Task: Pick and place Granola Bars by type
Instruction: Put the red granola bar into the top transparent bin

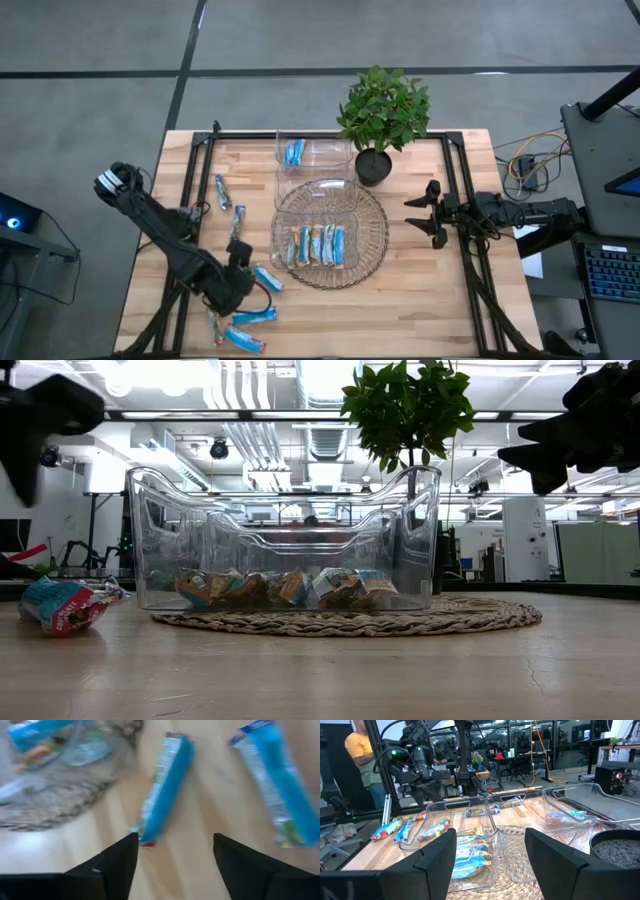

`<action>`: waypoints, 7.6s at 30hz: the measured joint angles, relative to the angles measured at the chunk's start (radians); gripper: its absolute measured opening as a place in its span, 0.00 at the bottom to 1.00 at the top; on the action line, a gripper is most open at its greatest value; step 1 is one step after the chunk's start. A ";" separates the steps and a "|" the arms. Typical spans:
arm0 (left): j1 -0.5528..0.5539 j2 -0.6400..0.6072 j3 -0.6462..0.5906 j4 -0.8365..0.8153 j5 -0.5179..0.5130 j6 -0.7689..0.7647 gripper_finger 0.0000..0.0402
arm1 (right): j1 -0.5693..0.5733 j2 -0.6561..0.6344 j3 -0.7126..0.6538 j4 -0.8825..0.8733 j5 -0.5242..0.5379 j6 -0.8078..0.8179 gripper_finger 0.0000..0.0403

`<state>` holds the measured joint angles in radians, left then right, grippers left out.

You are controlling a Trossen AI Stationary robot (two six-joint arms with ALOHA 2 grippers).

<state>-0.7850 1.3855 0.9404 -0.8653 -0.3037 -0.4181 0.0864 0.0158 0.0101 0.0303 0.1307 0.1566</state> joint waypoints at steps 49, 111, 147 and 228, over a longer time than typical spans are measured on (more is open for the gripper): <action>0.020 0.127 -0.226 0.356 -0.027 0.364 0.18 | 0.000 0.000 0.000 0.000 0.000 0.000 0.56; 0.419 0.070 0.602 -0.256 0.098 -0.586 0.00 | 0.000 0.000 0.000 0.000 0.000 0.000 0.56; 1.357 0.512 0.670 0.264 0.435 -0.551 0.00 | 0.000 0.000 0.000 0.000 0.000 0.000 0.56; 1.298 0.277 1.064 -0.209 0.318 -0.148 0.36 | 0.000 0.000 0.000 0.001 -0.001 0.000 0.56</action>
<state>0.5133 1.6630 2.0042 -1.0741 0.0146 -0.5656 0.0868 0.0158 0.0101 0.0311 0.1299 0.1566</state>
